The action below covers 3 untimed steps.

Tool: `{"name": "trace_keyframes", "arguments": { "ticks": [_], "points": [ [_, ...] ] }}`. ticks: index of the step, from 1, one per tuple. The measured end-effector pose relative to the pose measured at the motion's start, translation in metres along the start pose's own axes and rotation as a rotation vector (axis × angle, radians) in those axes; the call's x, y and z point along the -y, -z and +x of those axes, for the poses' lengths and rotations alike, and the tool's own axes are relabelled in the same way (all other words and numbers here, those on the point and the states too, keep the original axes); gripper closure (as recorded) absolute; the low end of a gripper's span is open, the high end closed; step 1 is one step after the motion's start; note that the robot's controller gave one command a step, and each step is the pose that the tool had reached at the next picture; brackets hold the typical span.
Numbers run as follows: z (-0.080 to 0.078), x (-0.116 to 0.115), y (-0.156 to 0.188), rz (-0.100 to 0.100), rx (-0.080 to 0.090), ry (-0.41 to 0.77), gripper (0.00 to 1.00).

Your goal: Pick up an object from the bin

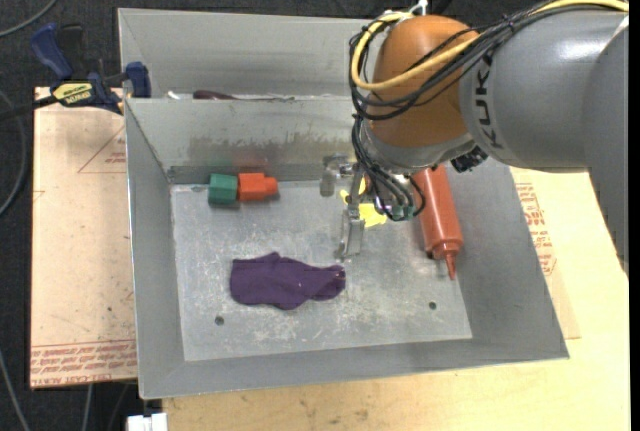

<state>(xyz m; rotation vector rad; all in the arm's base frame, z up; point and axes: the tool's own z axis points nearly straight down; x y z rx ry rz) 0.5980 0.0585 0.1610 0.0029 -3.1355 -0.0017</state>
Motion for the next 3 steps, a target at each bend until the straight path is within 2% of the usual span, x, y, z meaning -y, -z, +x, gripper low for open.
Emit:
{"name": "trace_keyframes", "arguments": {
  "ticks": [2,3],
  "points": [
    [0.002,-0.005,-0.002,0.001,0.012,0.029,0.0],
    [0.028,-0.02,-0.04,0.0,0.009,0.3,0.0]
  ]
}}
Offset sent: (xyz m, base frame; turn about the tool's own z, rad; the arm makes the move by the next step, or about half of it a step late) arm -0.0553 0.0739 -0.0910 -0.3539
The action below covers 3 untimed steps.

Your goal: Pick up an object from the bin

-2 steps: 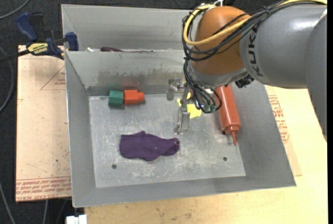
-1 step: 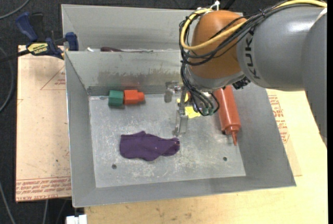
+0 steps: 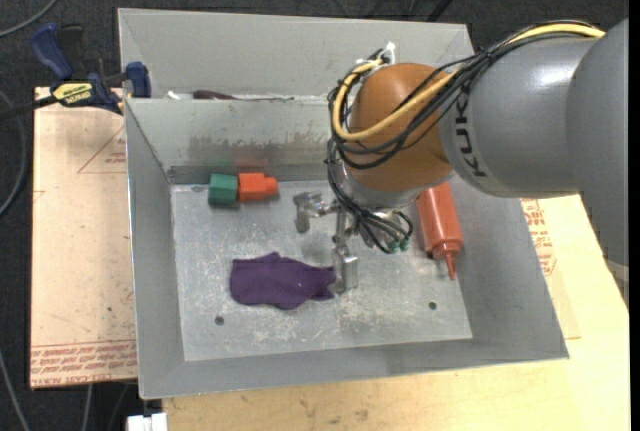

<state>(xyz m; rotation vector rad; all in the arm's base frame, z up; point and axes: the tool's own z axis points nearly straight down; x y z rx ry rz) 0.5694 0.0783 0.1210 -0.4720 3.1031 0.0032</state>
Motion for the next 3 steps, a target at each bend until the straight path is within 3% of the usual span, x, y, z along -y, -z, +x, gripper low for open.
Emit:
{"name": "trace_keyframes", "arguments": {
  "ticks": [1,2,3],
  "points": [
    [-0.018,-0.062,-0.051,0.002,0.005,-0.35,1.0],
    [-0.018,-0.061,-0.05,0.001,0.006,-0.35,1.0],
    [-0.041,-0.053,0.098,0.0,0.011,-0.348,1.0]
  ]
}}
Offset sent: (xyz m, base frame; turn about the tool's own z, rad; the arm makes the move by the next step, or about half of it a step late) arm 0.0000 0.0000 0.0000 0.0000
